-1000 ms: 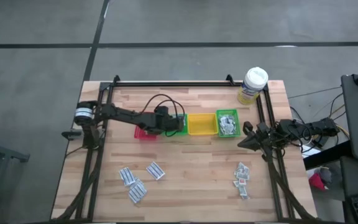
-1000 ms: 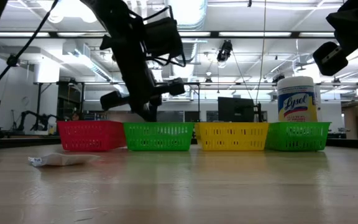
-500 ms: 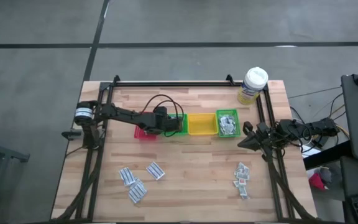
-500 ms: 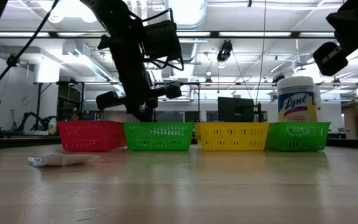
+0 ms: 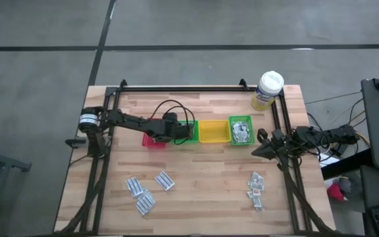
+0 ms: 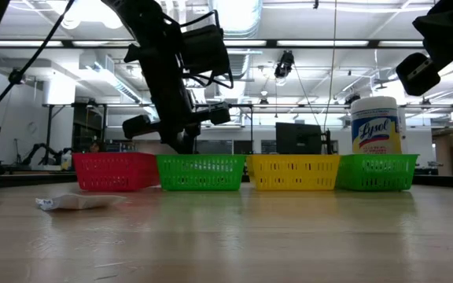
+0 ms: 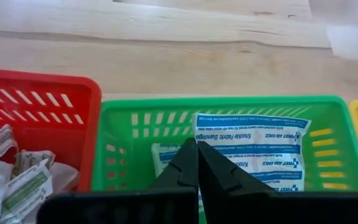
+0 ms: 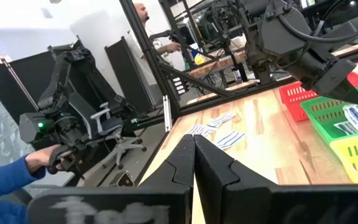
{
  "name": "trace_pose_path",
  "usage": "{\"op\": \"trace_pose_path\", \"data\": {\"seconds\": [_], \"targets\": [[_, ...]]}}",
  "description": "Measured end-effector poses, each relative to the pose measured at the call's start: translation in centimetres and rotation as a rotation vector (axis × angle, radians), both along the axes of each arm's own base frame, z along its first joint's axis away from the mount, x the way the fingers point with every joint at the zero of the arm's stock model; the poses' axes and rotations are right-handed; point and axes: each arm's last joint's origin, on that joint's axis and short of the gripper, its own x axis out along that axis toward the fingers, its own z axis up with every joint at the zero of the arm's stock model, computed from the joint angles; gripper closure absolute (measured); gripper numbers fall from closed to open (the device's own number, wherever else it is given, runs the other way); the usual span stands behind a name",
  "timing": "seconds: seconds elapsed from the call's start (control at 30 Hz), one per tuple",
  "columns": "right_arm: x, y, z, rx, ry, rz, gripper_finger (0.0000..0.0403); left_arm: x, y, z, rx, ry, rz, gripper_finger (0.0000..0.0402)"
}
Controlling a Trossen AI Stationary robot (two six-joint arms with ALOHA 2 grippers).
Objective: Pick & Place First Aid Supplies
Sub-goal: Put the blue bandage into the left green bin
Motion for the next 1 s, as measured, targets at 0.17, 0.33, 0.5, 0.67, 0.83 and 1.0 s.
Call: {"op": "trace_pose_path", "data": {"seconds": [0.17,0.33,0.5,0.67,0.83,1.0], "targets": [[0.0,0.0,0.0,0.0,0.0,-0.001,0.0394,0.0,0.0,0.0,0.008,0.016,-0.022,0.0378],[0.0,0.0,0.0,0.005,0.002,0.0,0.0394,0.0,0.0,0.0,0.005,0.011,-0.015,0.0314],[0.0,0.0,0.0,0.03,0.009,0.0,0.0394,0.1,0.0,1.2,0.011,-0.02,-0.031,0.0273],[0.0,0.0,0.0,0.035,0.011,0.0,0.0394,0.1,-0.6,4.8,0.052,-0.044,-0.186,0.0267],[0.0,0.0,0.0,0.034,0.011,-0.001,0.0394,-0.6,-2.4,8.7,0.061,-0.08,-0.44,0.0268],[0.0,0.0,0.0,0.033,0.011,0.0,0.0394,-2.0,-5.2,10.9,-0.005,-0.123,-0.72,0.0268]]}}
